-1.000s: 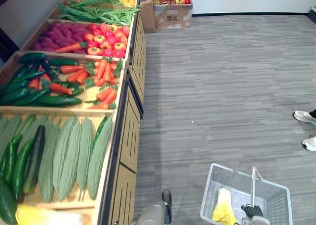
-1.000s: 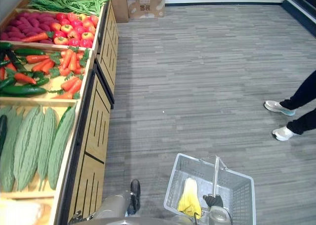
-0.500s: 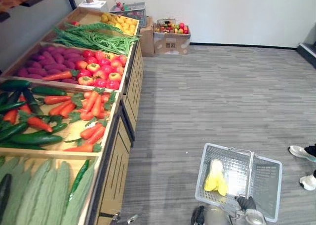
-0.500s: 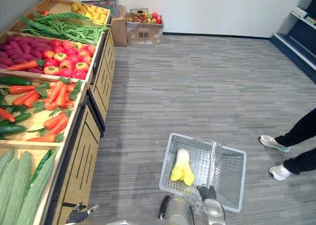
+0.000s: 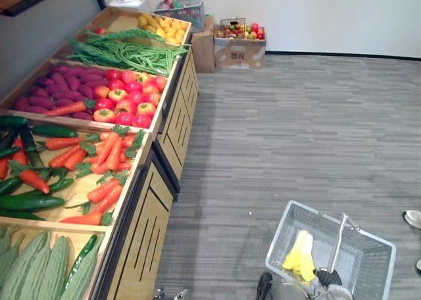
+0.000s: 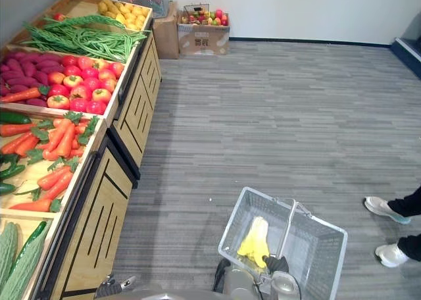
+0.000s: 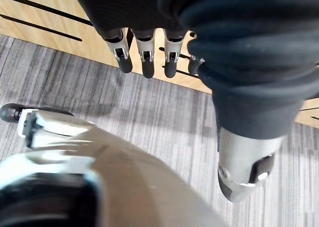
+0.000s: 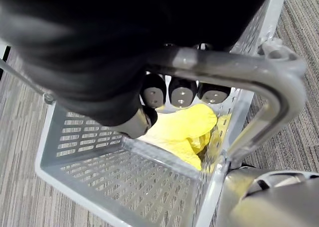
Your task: Pick vegetable in the basket
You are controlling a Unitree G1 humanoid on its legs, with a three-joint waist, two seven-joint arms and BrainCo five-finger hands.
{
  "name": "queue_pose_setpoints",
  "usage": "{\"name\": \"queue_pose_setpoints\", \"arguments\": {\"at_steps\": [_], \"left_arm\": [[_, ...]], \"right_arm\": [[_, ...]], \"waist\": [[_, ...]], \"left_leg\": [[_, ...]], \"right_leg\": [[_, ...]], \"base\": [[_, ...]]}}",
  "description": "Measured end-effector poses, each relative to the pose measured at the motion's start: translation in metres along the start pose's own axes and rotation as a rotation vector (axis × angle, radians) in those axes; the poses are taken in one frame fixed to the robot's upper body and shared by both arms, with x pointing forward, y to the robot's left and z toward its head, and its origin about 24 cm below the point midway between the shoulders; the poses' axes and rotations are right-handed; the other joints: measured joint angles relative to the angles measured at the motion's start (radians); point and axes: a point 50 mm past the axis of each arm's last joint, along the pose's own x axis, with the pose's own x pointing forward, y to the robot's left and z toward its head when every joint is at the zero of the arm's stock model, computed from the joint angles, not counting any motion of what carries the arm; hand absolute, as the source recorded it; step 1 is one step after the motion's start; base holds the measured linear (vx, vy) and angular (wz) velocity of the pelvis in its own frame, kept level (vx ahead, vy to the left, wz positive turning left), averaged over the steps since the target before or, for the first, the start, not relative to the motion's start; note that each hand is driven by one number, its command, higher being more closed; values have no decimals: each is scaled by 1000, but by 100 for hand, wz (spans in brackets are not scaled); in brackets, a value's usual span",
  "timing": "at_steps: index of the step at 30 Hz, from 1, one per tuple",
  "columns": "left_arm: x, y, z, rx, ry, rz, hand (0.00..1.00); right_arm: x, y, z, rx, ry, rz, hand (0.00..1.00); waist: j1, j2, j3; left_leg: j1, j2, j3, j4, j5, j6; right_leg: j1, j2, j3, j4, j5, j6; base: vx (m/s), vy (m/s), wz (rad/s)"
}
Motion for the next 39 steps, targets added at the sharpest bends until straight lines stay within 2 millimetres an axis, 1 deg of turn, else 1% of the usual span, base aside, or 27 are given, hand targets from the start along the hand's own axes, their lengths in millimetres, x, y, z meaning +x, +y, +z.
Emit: {"name": "queue_pose_setpoints", "arguments": {"at_steps": [1, 2, 4, 5, 6, 7, 8, 9, 10, 11, 13, 14, 15, 18, 19, 20, 21, 23, 25, 27, 28, 30, 32, 33, 34, 36, 39], "left_arm": [[-1, 2, -2, -5, 3, 6, 0], [0, 1, -1, -6, 3, 5, 0], [1, 0, 3, -5, -9, 0, 0], [1, -1, 4, -7, -11, -2, 0], [1, -2, 3, -14, -8, -2, 0], [0, 0, 1, -43, 0, 6, 0], [0, 0, -1, -65, 8, 13, 0], [-1, -2, -3, -79, 14, 12, 0], [-3, -4, -8, -91, 29, 10, 0], [-3, -3, -9, -100, 32, 17, 0], [-1, 0, -3, -107, 12, 26, 0], [0, 4, -2, -122, 11, 42, 0], [0, 7, -4, -120, 18, 50, 0], [0, 10, -7, -65, 37, 47, 0], [0, 10, -5, -18, 26, 34, 0], [1, 12, -2, 12, 16, 30, 0], [4, 19, 11, 81, -28, 30, 0], [7, 17, 20, 97, -56, 23, 0], [8, 16, 25, 94, -72, 22, 0], [8, 12, 31, 68, -94, 25, 0], [8, 8, 35, 39, -106, 30, 0], [9, 2, 42, 14, -133, 26, 0], [10, 1, 47, -28, -145, 40, 0], [10, 2, 47, -37, -145, 47, 0], [10, 2, 47, -64, -139, 56, 0], [8, -9, 43, -114, -128, 43, 0], [3, -9, 22, -170, -63, 64, 0]], "right_arm": [[-1, 1, -4, -25, 10, 9, 100], [-2, 1, -5, -31, 13, 12, 100], [-1, -5, -5, -42, 16, -2, 100], [-1, -6, -6, -44, 20, -6, 100], [0, -8, -6, -43, 26, -13, 100], [0, -8, -5, -32, 26, -21, 100], [-1, -9, -7, -18, 33, -33, 100], [-1, -11, -9, -20, 36, -40, 100], [-2, -15, -13, -26, 50, -46, 100], [-5, -10, -20, -19, 68, -37, 100], [-3, -6, -14, -19, 52, -26, 100], [-2, -2, -11, -14, 47, -16, 100], [-2, 2, -10, -12, 44, -8, 100], [-1, 1, -1, -14, 8, -12, 100], [0, -1, 5, -16, -25, -16, 100], [1, -2, 8, -17, -39, -16, 100], [1, 1, 11, -16, -57, -8, 100], [-1, 3, 5, -2, -40, -10, 100], [-1, 2, 6, 21, -50, -17, 100], [-1, 2, 11, 23, -70, -17, 100], [-1, 2, 11, 21, -73, -16, 100], [-1, 3, 12, 14, -77, -10, 100], [-2, 9, 10, 20, -70, 2, 100], [-2, 10, 9, 24, -63, 3, 100], [-2, 4, 7, 41, -50, -16, 100], [-1, -7, 5, 69, -33, -58, 100], [0, -18, 4, 54, -25, -83, 100]], "waist": [[2, -4, 5], [8, -12, 9], [19, 0, 16], [21, 1, 16], [28, -1, 17], [32, -1, 17], [30, 3, 18], [29, 10, 18], [39, 20, 16], [47, 9, 9], [53, -16, 4], [55, -33, 17], [56, -44, 19], [55, -48, 17], [50, -51, 15], [48, -64, 18], [20, -89, 23], [6, -96, 24], [1, -93, 25], [0, -87, 26], [11, -76, 26], [24, -60, 28], [35, -71, 24], [40, -75, 21], [44, -64, 13], [54, -29, 2], [52, -2, -15]], "left_leg": [[-41, 18, 15, 103, 126, 4], [-65, 31, 30, 161, 148, 7], [-186, 55, 102, 259, -21, 47], [-211, 52, 123, 228, -53, 49], [-239, 32, 166, 98, -87, 57], [-241, 10, 197, -42, -88, 62], [-219, -29, 215, -288, -59, 62], [-200, -41, 223, -412, -23, 64], [-167, -54, 230, -529, 101, 82], [-148, -81, 250, -557, 106, 118], [-170, -110, 261, -543, 83, 152], [-170, -127, 278, -534, 73, 167], [-165, -140, 281, -532, 66, 180], [-97, -157, 284, -556, 8, 193], [-48, -176, 279, -572, -5, 205], [-26, -191, 271, -575, -13, 214], [24, -221, 196, -564, -41, 235], [58, -222, 140, -562, -50, 245], [120, -220, 52, -585, -58, 245], [140, -212, -9, -590, -71, 238], [149, -197, -58, -585, -88, 228], [145, -169, -130, -554, -127, 202], [120, -161, -241, -490, -198, 161], [110, -163, -273, -472, -221, 148], [98, -147, -349, -443, -260, 120], [86, -116, -389, -446, -221, 96], [64, -72, -418, -475, -149, 63]], "right_leg": [[64, 13, -4, -50, 8, -14], [93, 16, -7, -75, 11, -20], [161, 24, -8, -140, 14, -28], [172, 21, -8, -153, 17, -25], [188, 6, -11, -169, 19, -19], [202, -5, -7, -183, 18, -8], [224, -19, -8, -196, 7, 13], [238, -21, -8, -202, 1, 23], [273, -24, -2, -217, -10, 41], [301, -42, 0, -256, -9, 49], [292, -68, 0, -282, 0, 70], [295, -90, 7, -285, 21, 108], [299, -103, 10, -284, 25, 123], [223, -148, 53, -31, 22, 141], [147, -191, 92, 199, 30, 151], [96, -215, 127, 328, 60, 160], [-16, -217, 242, 613, 118, 172], [-47, -198, 245, 693, 85, 154], [-100, -176, 209, 624, 12, 122], [-118, -162, 200, 488, 5, 110], [-116, -143, 202, 338, 6, 110], [-101, -106, 244, 113, 18, 116], [-82, -91, 354, -91, 29, 135], [-71, -89, 381, -121, 30, 136], [-59, -66, 388, -76, 113, 167], [-75, -67, 290, 29, 24, 134], [-51, -69, 176, 95, -34, 87]], "base": [[251, -65, 17], [266, -66, 15], [263, -37, 9], [250, 23, -2], [239, 89, -12], [290, 159, -12], [250, 167, -4], [269, 197, -5], [315, 195, -5], [325, 185, -3], [382, 147, 2], [408, 138, -7], [324, 107, -7], [307, 156, -5], [226, 155, 8], [365, 169, 81], [321, 85, 114], [321, 23, 126], [359, -27, 122], [361, -114, 112], [421, -220, 129], [328, -259, 118], [340, -390, 130], [389, -577, 165], [308, -496, 145], [316, -447, 141], [299, -402, 119]]}}
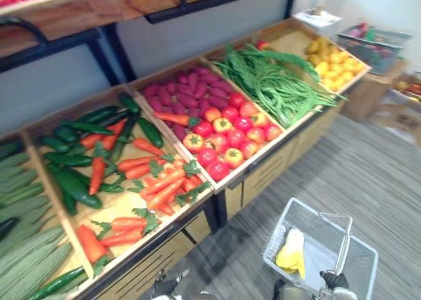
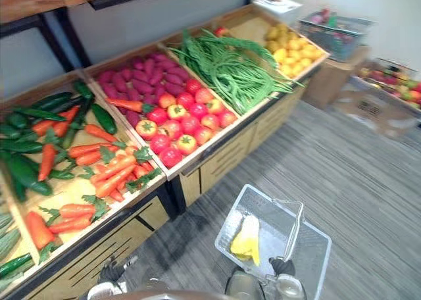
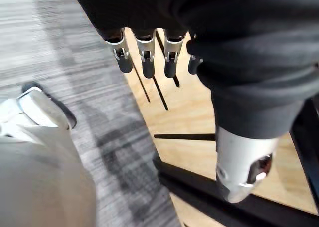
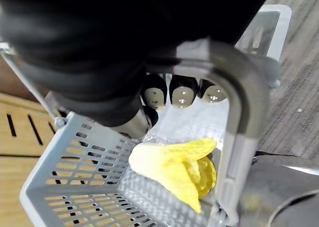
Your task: Pick vegetable in the basket
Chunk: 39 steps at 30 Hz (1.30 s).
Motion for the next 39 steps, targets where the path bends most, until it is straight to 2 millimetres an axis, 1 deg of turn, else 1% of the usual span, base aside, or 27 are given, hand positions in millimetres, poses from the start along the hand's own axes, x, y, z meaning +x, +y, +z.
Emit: {"name": "queue_pose_setpoints", "arguments": {"at_steps": [1, 2, 3, 4, 5, 6, 7, 8, 9, 10, 12, 13, 14, 16, 18, 19, 22, 25, 29, 32, 33, 35, 36, 37, 39], "left_arm": [[-1, 3, -4, -39, 17, 12, 0], [-1, 5, -5, -56, 23, 19, 0], [-1, 7, -8, -77, 37, 28, 0], [-1, 9, -9, -76, 42, 35, 0], [-1, 11, -9, -71, 46, 38, 0], [-1, 14, -12, -57, 58, 41, 0], [-1, 14, -13, -50, 62, 40, 0], [-1, 18, -14, -38, 67, 45, 0], [-2, 20, -16, -36, 74, 51, 0], [-2, 21, -19, -33, 88, 56, 0], [-4, 25, -27, -31, 124, 69, 0], [-5, 29, -29, -29, 134, 79, 0], [-5, 29, -29, -28, 134, 80, 0], [-5, 29, -29, -22, 133, 80, 0], [-5, 29, -29, -17, 133, 76, 0], [-5, 28, -29, -12, 131, 73, 0], [-5, 30, -32, 8, 148, 69, 0], [-6, 31, -36, 36, 160, 61, 0], [-6, 32, -34, 68, 153, 52, 0], [-5, 34, -33, 92, 149, 49, 0], [-4, 34, -31, 124, 140, 45, 0], [-3, 34, -28, 129, 131, 45, 0], [-1, 35, -25, 130, 122, 47, 0], [0, 36, -21, 132, 113, 50, 0], [4, 39, -13, 135, 93, 57, 0]], "right_arm": [[0, 1, -1, -2, 4, 4, 100], [0, 1, -1, 0, 6, 5, 100], [-1, -2, -6, 16, 25, -9, 100], [-2, -5, -13, 36, 58, -29, 100], [-3, -7, -17, 45, 77, -38, 100], [-3, -10, -21, 58, 101, -50, 100], [-3, -11, -21, 61, 102, -54, 100], [-2, -15, -19, 62, 96, -64, 100], [-2, -14, -19, 64, 100, -61, 100], [-2, -12, -21, 66, 108, -57, 100], [-3, -6, -22, 81, 114, -46, 100], [-4, -3, -24, 85, 123, -38, 100], [-6, -4, -28, 85, 135, -41, 100], [-7, -8, -33, 94, 150, -53, 100], [-8, -9, -35, 97, 156, -58, 100], [-8, -9, -35, 97, 156, -57, 100], [-8, -7, -35, 99, 160, -53, 100], [-7, -7, -34, 99, 158, -53, 100], [-7, -8, -34, 101, 156, -55, 100], [-7, -8, -34, 109, 157, -58, 100], [-7, -8, -34, 109, 161, -58, 100], [-7, -6, -34, 112, 162, -53, 100], [-7, -2, -31, 117, 156, -45, 100], [-6, 1, -30, 121, 153, -37, 100], [-6, 6, -29, 135, 155, -28, 100]], "waist": [[1, 0, -2], [-3, -2, -1], [-13, -3, -1], [-20, -11, 1], [-23, -16, 0], [-29, -22, -1], [-35, -22, -2], [-44, -24, -1], [-51, -26, -2], [-55, -18, -9], [-56, -25, -11], [-59, -32, -13], [-61, -34, -16], [-63, -34, -17], [-63, -32, -19], [-64, -30, -19], [-64, -32, -18], [-65, -36, -15], [-67, -47, -8], [-68, -59, -2], [-74, -65, 2], [-81, -72, 6], [-85, -75, 10], [-86, -78, 15], [-86, -93, 24]], "left_leg": [[-20, 15, -3, -7, 43, -14], [-31, 21, -1, -9, 64, -23], [-59, 31, 29, -10, 109, -45], [-82, 39, 120, -12, 154, -72], [-93, 45, 194, -14, 174, -71], [-101, 74, 428, -39, 209, -44], [-102, 82, 530, -54, 220, -34], [-95, 85, 698, -96, 248, -15], [-93, 78, 771, -130, 265, -1], [-86, 72, 804, -159, 273, 0], [-64, 54, 802, -231, 293, -1], [-54, 38, 799, -274, 319, 3], [-52, 26, 784, -298, 338, 10], [-51, 6, 765, -325, 360, 21], [-51, -2, 746, -347, 371, 24], [-49, -8, 734, -373, 390, 26], [-52, -15, 715, -379, 394, 31], [-43, -30, 716, -379, 391, 36], [-37, -45, 733, -379, 380, 52], [-37, -66, 757, -379, 371, 66], [-36, -74, 759, -380, 368, 71], [-36, -80, 759, -380, 368, 71], [-37, -84, 760, -380, 367, 72], [-38, -84, 761, -380, 366, 73], [-38, -83, 756, -380, 366, 73]], "right_leg": [[17, 2, -45, -6, -8, -15], [32, -1, -73, -13, -11, -20], [73, -9, -135, -38, -12, -26], [123, -21, -194, -67, -15, -31], [146, -28, -218, -81, -15, -31], [185, -41, -261, -103, -15, -31], [194, -46, -286, -108, -15, -31], [204, -59, -323, -116, -15, -30], [213, -63, -341, -129, -14, -30], [226, -63, -361, -150, -12, -25], [245, -57, -384, -190, -3, -11], [253, -57, -393, -213, 4, 0], [262, -58, -407, -233, 18, 3], [280, -62, -433, -257, 32, 16], [282, -65, -445, -259, 35, 21], [282, -64, -457, -263, 42, 22], [284, -69, -469, -265, 49, 25], [290, -82, -465, -259, 40, 27], [271, -105, -434, -225, 35, 35], [236, -136, -385, -185, 29, 47], [234, -140, -361, -179, 28, 49], [227, -136, -327, -180, 28, 48], [222, -129, -290, -184, 34, 42], [221, -120, -264, -192, 37, 46], [223, -102, -236, -208, 39, 45]], "base": [[250, -321, 106], [209, -285, 150], [189, -221, 182], [174, -187, 188], [159, -139, 185], [101, -77, 136], [95, -41, 150], [40, 11, 110], [27, 42, 107], [3, 49, 70], [-12, 65, 36], [-35, 69, 31], [-44, 58, 31], [-73, 73, 40], [-91, 74, 34], [-111, 67, 32], [-130, 66, 20], [-125, 78, 2], [-81, 76, -12], [-13, 90, -23], [19, 66, -9], [27, 41, -3], [42, 33, -6], [64, 18, -4], [72, -13, 7]]}}
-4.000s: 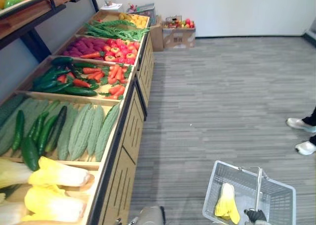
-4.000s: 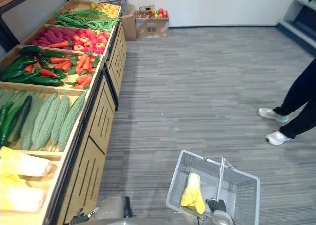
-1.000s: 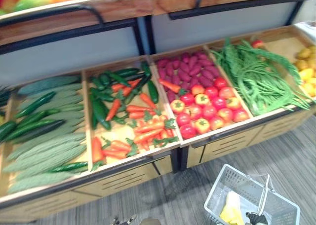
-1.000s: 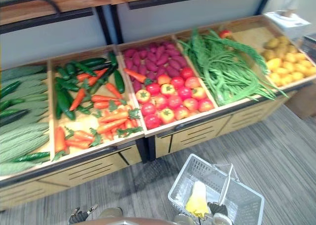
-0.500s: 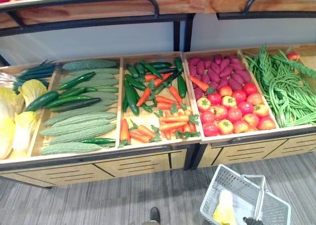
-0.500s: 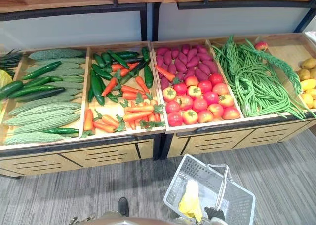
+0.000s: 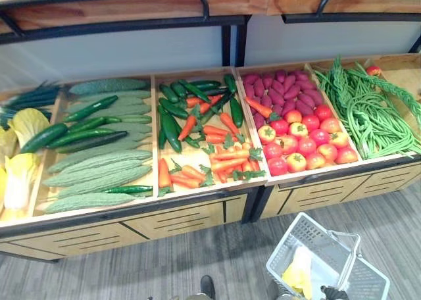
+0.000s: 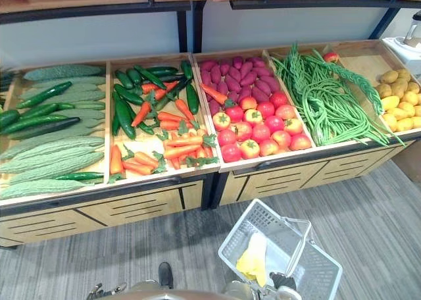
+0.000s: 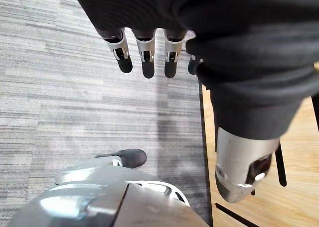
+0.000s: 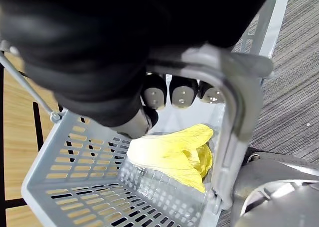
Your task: Pick vegetable in the basket
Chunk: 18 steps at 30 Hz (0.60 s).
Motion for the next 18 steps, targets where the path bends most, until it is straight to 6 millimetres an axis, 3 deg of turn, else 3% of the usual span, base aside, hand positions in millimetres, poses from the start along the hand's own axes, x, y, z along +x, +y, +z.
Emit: {"name": "queue_pose_setpoints", "arguments": {"at_steps": [3, 8, 10, 12, 16, 18], "left_arm": [[2, 4, 4, -26, -8, 18, 0], [3, 8, 10, -86, -21, 46, 0], [0, 7, 29, -107, -125, 73, 0], [-10, 4, 68, -140, -333, 107, 0], [-43, 5, 133, -176, -710, 263, 0], [-60, 11, 153, -185, -839, 340, 0]], "right_arm": [[-1, 0, -5, 27, 26, -6, 100], [-1, -6, -11, 75, 55, -32, 100], [-1, -7, -12, 74, 55, -37, 100], [-1, -8, -13, 73, 57, -45, 100], [-2, -11, -15, 83, 51, -84, 100], [-2, -12, -15, 85, 46, -89, 100]], "waist": [[2, -17, 3], [3, -10, 3], [2, -3, 0], [3, 2, 1], [1, 3, 1], [1, 3, 1]], "left_leg": [[1, 0, -18, 0, -5, -4], [9, -2, -36, 0, -12, -12], [5, 1, -45, 0, -12, -13], [-3, 1, -75, 0, -12, -13], [4, 2, -101, 0, -13, -14], [6, 6, -101, 0, -13, -14]], "right_leg": [[24, 18, 5, -41, -4, -8], [56, 38, 3, -76, -6, -12], [56, 43, 1, -76, -10, -19], [66, 49, -1, -76, -20, -36], [88, 59, 7, -78, -31, -55], [89, 63, 24, -76, -31, -55]], "base": [[84, -26, 15], [111, -31, 10], [93, -47, 15], [94, -59, 40], [71, -34, 26], [67, -20, 5]]}}
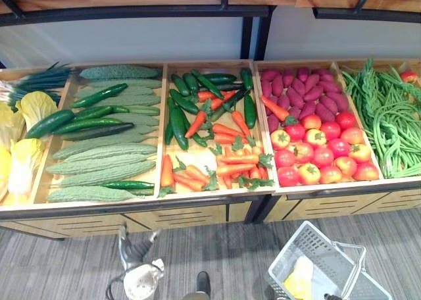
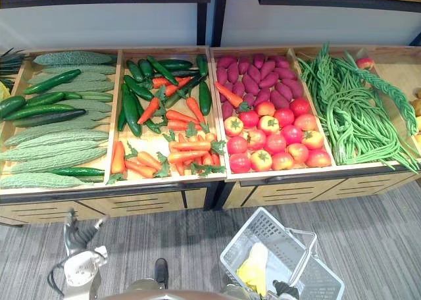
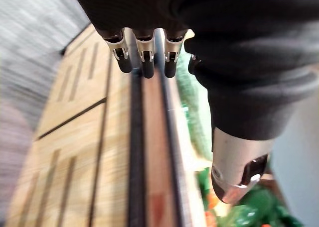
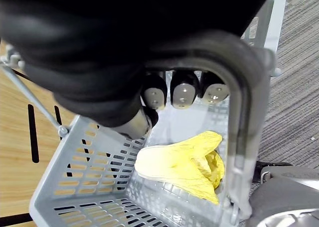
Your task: Pick vegetable in the basket
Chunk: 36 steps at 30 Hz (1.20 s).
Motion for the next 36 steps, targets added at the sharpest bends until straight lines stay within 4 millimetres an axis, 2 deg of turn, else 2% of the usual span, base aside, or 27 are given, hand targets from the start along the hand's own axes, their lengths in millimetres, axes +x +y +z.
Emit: {"name": "queue_pose_setpoints", "arguments": {"at_steps": [6, 9, 14, 17, 19, 24, 27, 31, 36], "left_arm": [[5, 10, 36, 21, -201, 105, 0], [9, 13, 44, 75, -263, 101, 0], [31, 20, 78, 263, -497, 9, 0], [42, 23, 95, 370, -599, -54, 0], [49, 26, 107, 477, -679, -113, 0], [55, 10, 130, 620, -829, -285, 0], [57, 1, 129, 704, -856, -392, 0], [59, -13, 116, 857, -839, -582, 0], [54, -28, 109, 948, -871, -705, 0]], "right_arm": [[0, 2, 1, -31, -9, -1, 100], [0, 1, 2, -39, -16, -4, 100], [-1, 0, 1, -91, -30, 6, 100], [0, -6, 4, -107, -51, -3, 100], [0, -8, 5, -114, -56, -5, 100], [1, -12, 7, -122, -63, 0, 100], [2, -11, 11, -132, -77, 9, 100], [3, -16, 18, -155, -109, 5, 100], [3, -14, 22, -174, -132, 17, 100]], "waist": [[-3, 5, -5], [-7, 17, -14], [-9, 25, -19], [-28, 38, -29], [-29, 40, -30], [-31, 39, -30], [-30, 44, -33], [-34, 59, -34], [-32, 72, -32]], "left_leg": [[29, 17, 33, -1, -4, -6], [28, 24, 44, -1, -8, -11], [24, 35, 72, -1, -10, -16], [9, 35, 79, -1, -10, -16], [9, 36, 97, -1, -11, -17], [10, 34, 107, 5, -13, -20], [11, 37, 125, 6, -13, -21], [11, 48, 151, 6, -12, -20], [6, 68, 175, 6, -9, -25]], "right_leg": [[11, 12, 43, -1, 2, -3], [-1, 17, 60, -5, 2, -3], [-11, 26, 87, -34, 3, 2], [-32, 26, 99, -35, 5, 5], [-39, 26, 114, -37, 9, 12], [-42, 26, 131, -39, 10, 12], [-55, 28, 151, -32, 10, 12], [-79, 35, 182, -13, 16, 4], [-112, 46, 216, 1, 45, -3]], "base": [[26, -18, -14], [-30, -22, -23], [-63, -9, -21], [-14, 13, -8], [46, 10, -18], [82, 0, -6], [78, -7, -18], [43, -7, -20], [-4, 8, -21]]}}
